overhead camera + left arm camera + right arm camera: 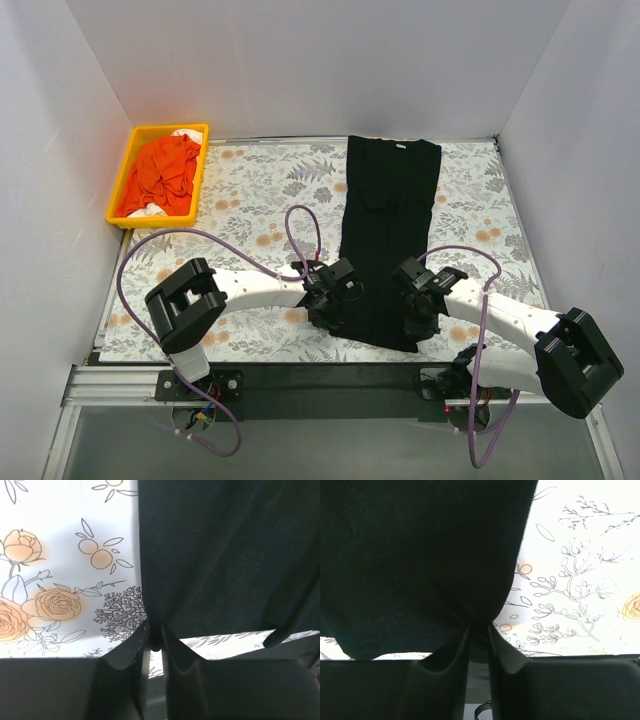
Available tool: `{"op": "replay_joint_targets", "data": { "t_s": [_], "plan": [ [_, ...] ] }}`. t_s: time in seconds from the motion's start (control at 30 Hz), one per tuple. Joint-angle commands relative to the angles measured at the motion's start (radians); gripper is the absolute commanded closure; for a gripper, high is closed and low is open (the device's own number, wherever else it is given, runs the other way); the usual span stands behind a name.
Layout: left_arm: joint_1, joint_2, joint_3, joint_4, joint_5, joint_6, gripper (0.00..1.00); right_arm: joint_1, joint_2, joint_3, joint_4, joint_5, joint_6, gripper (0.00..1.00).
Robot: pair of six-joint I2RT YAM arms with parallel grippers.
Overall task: Fold and stack the t-shirts
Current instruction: Fold the tshirt
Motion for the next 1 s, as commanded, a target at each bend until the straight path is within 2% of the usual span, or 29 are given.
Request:
{"op": "replay_joint_targets", "data": {
  "t_s": [0.0,0.1,0.17,0.67,0.97],
  "plan": [
    [-0.010,-0.011,-0.036,-0.013,-0.023,-0.014,0.89,0.016,0.022,-0.001,-0.022,0.030,0.038,0.83],
    [-0.008,-0.039,-0.049,-0.033,-0.037,-0.017,1.00,0.016,0.011,-0.003,-0.052,0.036,0.041,0.92],
    [-0.004,-0.061,-0.058,-0.047,-0.032,-0.017,1.00,0.016,-0.015,-0.008,-0.072,0.041,0.044,0.99],
    [0.082,-0.241,-0.187,-0.051,0.130,0.031,0.99,0.014,-0.084,-0.037,-0.132,0.018,0.083,0.99],
    [0.088,-0.221,-0.268,-0.010,0.196,0.043,0.87,0.014,-0.086,-0.040,-0.135,-0.014,0.076,0.99]
  ]
}}
